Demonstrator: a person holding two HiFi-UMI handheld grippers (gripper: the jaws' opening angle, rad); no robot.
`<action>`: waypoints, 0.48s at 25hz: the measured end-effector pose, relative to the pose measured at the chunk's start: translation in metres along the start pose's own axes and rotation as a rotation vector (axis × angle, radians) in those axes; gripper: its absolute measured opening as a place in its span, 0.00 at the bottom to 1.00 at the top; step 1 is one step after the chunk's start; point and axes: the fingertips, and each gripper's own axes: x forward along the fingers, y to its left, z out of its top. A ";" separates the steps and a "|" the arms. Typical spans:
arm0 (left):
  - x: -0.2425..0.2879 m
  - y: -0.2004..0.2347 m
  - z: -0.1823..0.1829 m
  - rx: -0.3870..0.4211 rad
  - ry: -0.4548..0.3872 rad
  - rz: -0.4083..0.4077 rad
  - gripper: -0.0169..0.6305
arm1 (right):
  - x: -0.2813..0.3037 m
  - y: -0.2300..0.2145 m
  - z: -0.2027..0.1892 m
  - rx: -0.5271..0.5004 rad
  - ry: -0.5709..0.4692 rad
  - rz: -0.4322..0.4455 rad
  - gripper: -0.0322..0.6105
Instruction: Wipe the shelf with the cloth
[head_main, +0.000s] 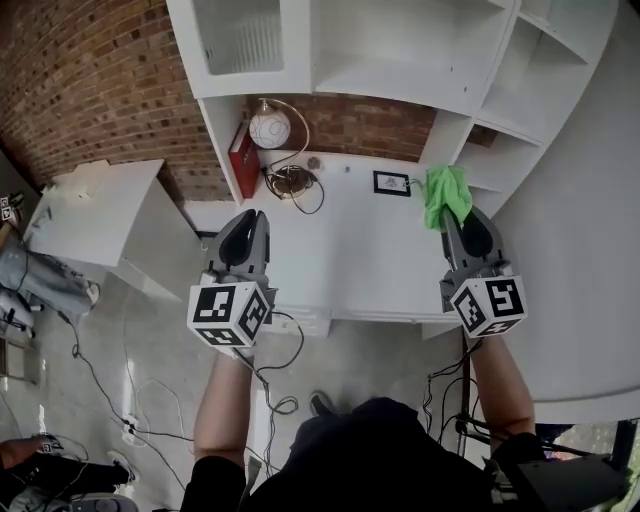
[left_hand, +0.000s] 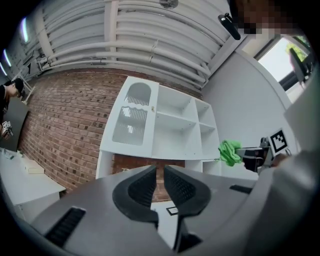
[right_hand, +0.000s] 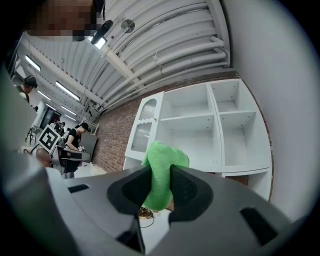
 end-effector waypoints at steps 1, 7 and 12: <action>0.003 0.004 -0.002 -0.007 0.002 -0.002 0.10 | 0.005 0.000 -0.001 -0.006 0.004 -0.001 0.20; 0.031 0.016 -0.014 -0.015 0.016 -0.006 0.10 | 0.043 -0.008 -0.005 -0.026 0.003 0.018 0.20; 0.065 0.014 -0.015 0.018 0.022 0.011 0.10 | 0.079 -0.030 -0.013 -0.017 -0.030 0.055 0.20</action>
